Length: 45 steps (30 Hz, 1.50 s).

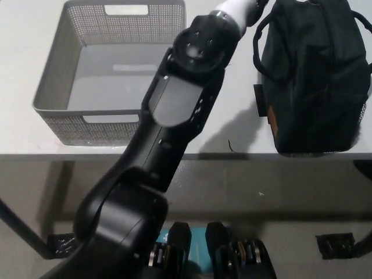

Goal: Use both hands to pick up a lunch bag on the right hand side and place it into a container on the left hand side

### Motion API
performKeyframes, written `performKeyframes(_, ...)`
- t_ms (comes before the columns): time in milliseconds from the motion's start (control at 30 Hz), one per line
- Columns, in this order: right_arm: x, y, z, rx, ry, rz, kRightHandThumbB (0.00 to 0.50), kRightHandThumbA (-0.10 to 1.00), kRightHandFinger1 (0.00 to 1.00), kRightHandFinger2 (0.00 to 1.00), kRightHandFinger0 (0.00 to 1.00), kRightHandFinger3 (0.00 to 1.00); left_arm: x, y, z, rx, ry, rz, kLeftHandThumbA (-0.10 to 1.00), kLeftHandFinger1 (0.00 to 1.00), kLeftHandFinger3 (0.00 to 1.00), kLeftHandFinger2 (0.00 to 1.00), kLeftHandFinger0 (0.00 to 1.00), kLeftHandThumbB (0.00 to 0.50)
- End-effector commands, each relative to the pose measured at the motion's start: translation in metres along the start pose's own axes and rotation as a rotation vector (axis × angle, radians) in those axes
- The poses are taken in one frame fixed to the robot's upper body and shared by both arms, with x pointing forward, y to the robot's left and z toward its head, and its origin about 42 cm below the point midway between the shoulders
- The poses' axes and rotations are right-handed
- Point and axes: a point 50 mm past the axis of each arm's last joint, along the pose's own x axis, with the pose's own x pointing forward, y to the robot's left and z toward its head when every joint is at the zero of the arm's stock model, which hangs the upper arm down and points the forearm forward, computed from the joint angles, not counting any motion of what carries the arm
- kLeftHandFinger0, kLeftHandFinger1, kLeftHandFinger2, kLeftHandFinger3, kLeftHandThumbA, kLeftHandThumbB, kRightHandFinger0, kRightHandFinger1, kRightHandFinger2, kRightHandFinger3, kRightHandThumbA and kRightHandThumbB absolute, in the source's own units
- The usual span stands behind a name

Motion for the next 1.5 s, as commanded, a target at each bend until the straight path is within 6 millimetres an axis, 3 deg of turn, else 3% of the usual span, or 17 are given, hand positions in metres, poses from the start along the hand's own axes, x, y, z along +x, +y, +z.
performKeyframes(0, 0.053, 0.024, 0.017, 0.259, 0.054, 0.040, 0.092, 1.00, 1.00, 1.00, 1.00, 1.00, 0.035, -0.014, 0.052, -0.021, -0.014, 0.058, 1.00, 1.00, 1.00, 1.00, 1.00, 0.368)
performKeyframes(233, 0.057, 0.051, -0.018, 0.165, 0.155, 0.137, 0.094, 1.00, 1.00, 1.00, 1.00, 1.00, 0.035, -0.013, 0.029, -0.004, 0.031, 0.069, 1.00, 1.00, 1.00, 1.00, 1.00, 0.360)
performKeyframes(333, 0.046, 0.063, -0.040, 0.169, 0.201, 0.164, 0.090, 1.00, 1.00, 1.00, 1.00, 1.00, 0.031, -0.011, 0.014, -0.010, 0.049, 0.068, 1.00, 1.00, 1.00, 1.00, 1.00, 0.357)
performKeyframes(400, 0.038, 0.064, -0.053, 0.175, 0.239, 0.174, 0.105, 1.00, 1.00, 1.00, 1.00, 1.00, 0.027, -0.011, 0.006, -0.011, 0.056, 0.064, 1.00, 1.00, 1.00, 1.00, 1.00, 0.363)
performKeyframes(467, 0.036, 0.064, -0.060, 0.178, 0.253, 0.178, 0.086, 1.00, 1.00, 1.00, 1.00, 1.00, 0.027, -0.009, 0.006, -0.009, 0.056, 0.062, 1.00, 1.00, 1.00, 1.00, 1.00, 0.364)
performKeyframes(600, 0.025, 0.059, -0.075, 0.153, 0.273, 0.186, 0.118, 1.00, 1.00, 1.00, 1.00, 1.00, 0.023, -0.002, 0.001, -0.018, 0.052, 0.086, 1.00, 1.00, 1.00, 1.00, 1.00, 0.361)
performKeyframes(667, 0.020, 0.057, -0.082, 0.146, 0.290, 0.179, 0.109, 1.00, 1.00, 1.00, 1.00, 1.00, 0.020, 0.005, -0.002, 0.007, 0.037, 0.092, 1.00, 1.00, 1.00, 1.00, 1.00, 0.335)
performKeyframes(833, 0.012, 0.059, -0.091, 0.157, 0.313, 0.185, 0.116, 1.00, 1.00, 1.00, 1.00, 1.00, 0.014, 0.021, -0.008, 0.037, 0.048, 0.121, 1.00, 1.00, 1.00, 1.00, 1.00, 0.340)
performKeyframes(933, 0.007, 0.061, -0.095, 0.161, 0.323, 0.197, 0.120, 1.00, 1.00, 1.00, 1.00, 1.00, 0.009, 0.032, -0.012, 0.030, 0.040, 0.142, 1.00, 1.00, 1.00, 1.00, 1.00, 0.385)
performKeyframes(1167, 0.004, 0.065, -0.100, 0.155, 0.332, 0.197, 0.128, 1.00, 1.00, 1.00, 1.00, 1.00, 0.006, 0.039, -0.008, 0.025, -0.001, 0.155, 1.00, 1.00, 1.00, 1.00, 1.00, 0.391)
performKeyframes(1300, 0.002, 0.068, -0.100, 0.160, 0.337, 0.207, 0.133, 1.00, 1.00, 1.00, 1.00, 1.00, 0.001, 0.038, -0.026, 0.057, 0.034, 0.165, 1.00, 1.00, 1.00, 1.00, 1.00, 0.400)
performKeyframes(1467, 0.000, 0.076, -0.105, 0.145, 0.353, 0.214, 0.134, 1.00, 1.00, 1.00, 1.00, 1.00, -0.010, 0.029, -0.059, 0.076, 0.084, 0.148, 1.00, 1.00, 1.00, 1.00, 1.00, 0.339)
